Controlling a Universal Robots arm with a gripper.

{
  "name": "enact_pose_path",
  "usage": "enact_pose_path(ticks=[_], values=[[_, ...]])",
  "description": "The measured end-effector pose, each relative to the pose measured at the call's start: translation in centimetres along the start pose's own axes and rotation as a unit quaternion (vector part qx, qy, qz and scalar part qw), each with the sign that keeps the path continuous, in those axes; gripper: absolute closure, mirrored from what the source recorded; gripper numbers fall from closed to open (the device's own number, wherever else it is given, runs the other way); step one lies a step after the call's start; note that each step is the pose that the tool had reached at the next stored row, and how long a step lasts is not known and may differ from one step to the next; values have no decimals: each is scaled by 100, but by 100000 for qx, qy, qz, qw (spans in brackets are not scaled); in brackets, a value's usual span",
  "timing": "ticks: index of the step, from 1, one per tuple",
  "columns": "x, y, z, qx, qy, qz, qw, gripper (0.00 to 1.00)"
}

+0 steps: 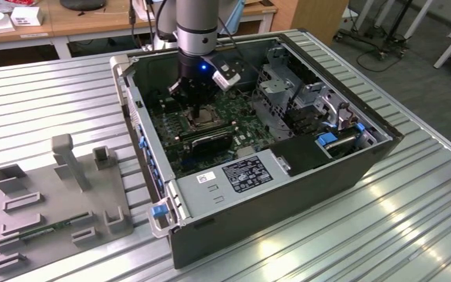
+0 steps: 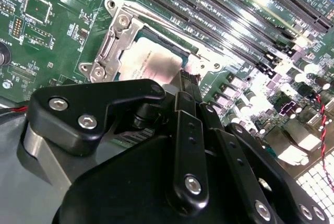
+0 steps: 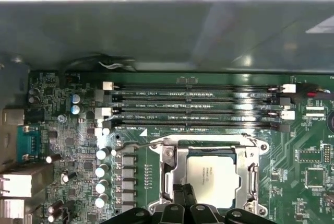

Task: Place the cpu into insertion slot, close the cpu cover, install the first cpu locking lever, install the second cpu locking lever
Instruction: 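Close the cpu cover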

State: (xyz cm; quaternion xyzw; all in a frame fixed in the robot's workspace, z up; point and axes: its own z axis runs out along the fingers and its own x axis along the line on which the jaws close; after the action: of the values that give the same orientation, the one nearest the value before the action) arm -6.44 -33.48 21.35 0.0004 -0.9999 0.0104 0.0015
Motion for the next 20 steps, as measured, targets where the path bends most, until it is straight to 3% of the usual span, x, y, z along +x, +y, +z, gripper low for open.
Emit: enact_pose_path(ticks=[6, 11, 20], values=[[45, 16, 26, 8, 1, 3, 100000, 89], [46, 17, 28, 6, -1, 3, 100000, 89], [48, 18, 94, 53, -16, 0, 100000, 89]])
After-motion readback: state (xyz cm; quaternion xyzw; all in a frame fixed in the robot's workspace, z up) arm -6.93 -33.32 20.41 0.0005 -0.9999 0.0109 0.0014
